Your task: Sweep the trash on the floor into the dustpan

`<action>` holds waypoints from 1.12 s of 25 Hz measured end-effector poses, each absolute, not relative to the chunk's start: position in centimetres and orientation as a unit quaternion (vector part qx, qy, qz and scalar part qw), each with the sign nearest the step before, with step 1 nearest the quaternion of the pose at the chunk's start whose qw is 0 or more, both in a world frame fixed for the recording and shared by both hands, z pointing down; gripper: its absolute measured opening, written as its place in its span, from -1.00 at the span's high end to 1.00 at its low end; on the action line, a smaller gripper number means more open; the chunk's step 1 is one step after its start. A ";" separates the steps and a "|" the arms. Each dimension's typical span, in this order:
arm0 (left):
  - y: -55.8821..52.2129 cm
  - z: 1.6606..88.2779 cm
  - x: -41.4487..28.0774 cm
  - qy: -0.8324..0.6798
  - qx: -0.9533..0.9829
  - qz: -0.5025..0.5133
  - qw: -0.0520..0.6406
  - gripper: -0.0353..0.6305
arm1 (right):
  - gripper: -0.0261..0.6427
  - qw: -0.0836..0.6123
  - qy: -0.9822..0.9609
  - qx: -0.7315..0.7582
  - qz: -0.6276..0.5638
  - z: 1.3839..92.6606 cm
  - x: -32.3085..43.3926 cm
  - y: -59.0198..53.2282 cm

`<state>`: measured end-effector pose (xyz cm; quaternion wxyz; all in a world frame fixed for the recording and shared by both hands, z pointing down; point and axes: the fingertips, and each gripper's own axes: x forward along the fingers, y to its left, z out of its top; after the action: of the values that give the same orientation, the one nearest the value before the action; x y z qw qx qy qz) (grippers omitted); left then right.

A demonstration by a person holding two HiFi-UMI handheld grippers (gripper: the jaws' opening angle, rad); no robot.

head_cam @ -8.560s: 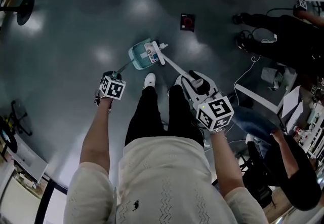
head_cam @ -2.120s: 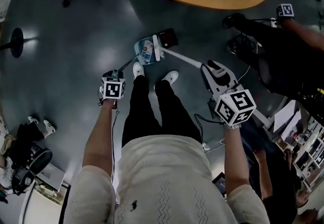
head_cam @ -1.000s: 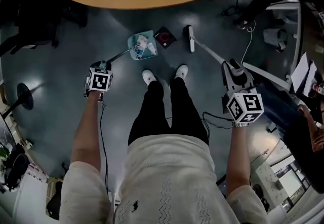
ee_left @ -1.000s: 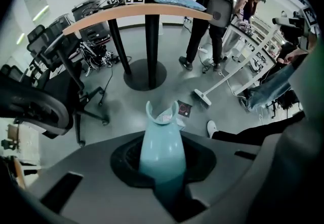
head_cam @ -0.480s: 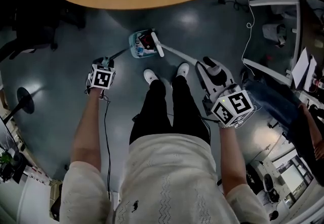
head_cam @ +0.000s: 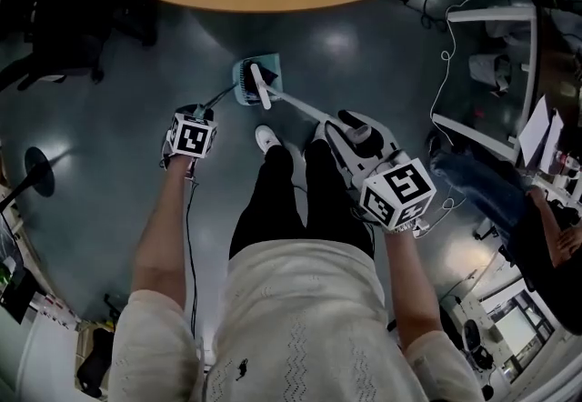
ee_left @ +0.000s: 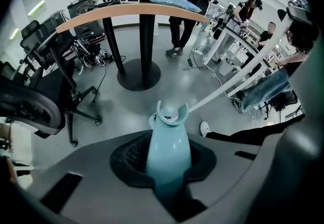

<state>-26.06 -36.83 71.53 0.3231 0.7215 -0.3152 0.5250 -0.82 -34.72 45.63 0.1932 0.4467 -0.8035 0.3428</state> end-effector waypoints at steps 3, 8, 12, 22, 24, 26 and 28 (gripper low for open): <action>-35.6 71.6 -25.9 -0.326 0.713 0.526 0.330 0.62 | 0.57 0.224 -0.813 0.422 0.332 45.7 -2.7 -33.9; -34.9 71.5 -25.5 -0.331 0.714 0.529 0.318 0.62 | 0.57 0.245 -0.822 0.407 0.316 45.7 -4.2 -33.2; -34.8 71.7 -25.6 -0.333 0.712 0.532 0.314 0.62 | 0.57 0.249 -0.824 0.401 0.313 45.8 -4.4 -32.7; -35.1 71.9 -26.0 -0.323 0.698 0.546 0.333 0.62 | 0.57 0.251 -0.824 0.398 0.315 46.1 -3.8 -32.3; -35.1 71.9 -26.2 -0.322 0.696 0.550 0.331 0.62 | 0.57 0.251 -0.824 0.398 0.315 46.2 -4.0 -32.2; -35.2 72.0 -26.4 -0.323 0.693 0.552 0.332 0.62 | 0.57 0.252 -0.825 0.398 0.314 46.2 -4.2 -32.2; -35.0 72.3 -26.2 -0.322 0.695 0.546 0.339 0.62 | 0.57 0.252 -0.825 0.397 0.314 46.2 -4.2 -32.2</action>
<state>-26.25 -34.99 72.33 0.3385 0.6955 -0.3217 0.5461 -4.23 -32.21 46.21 0.2523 0.3967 -0.8249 0.3137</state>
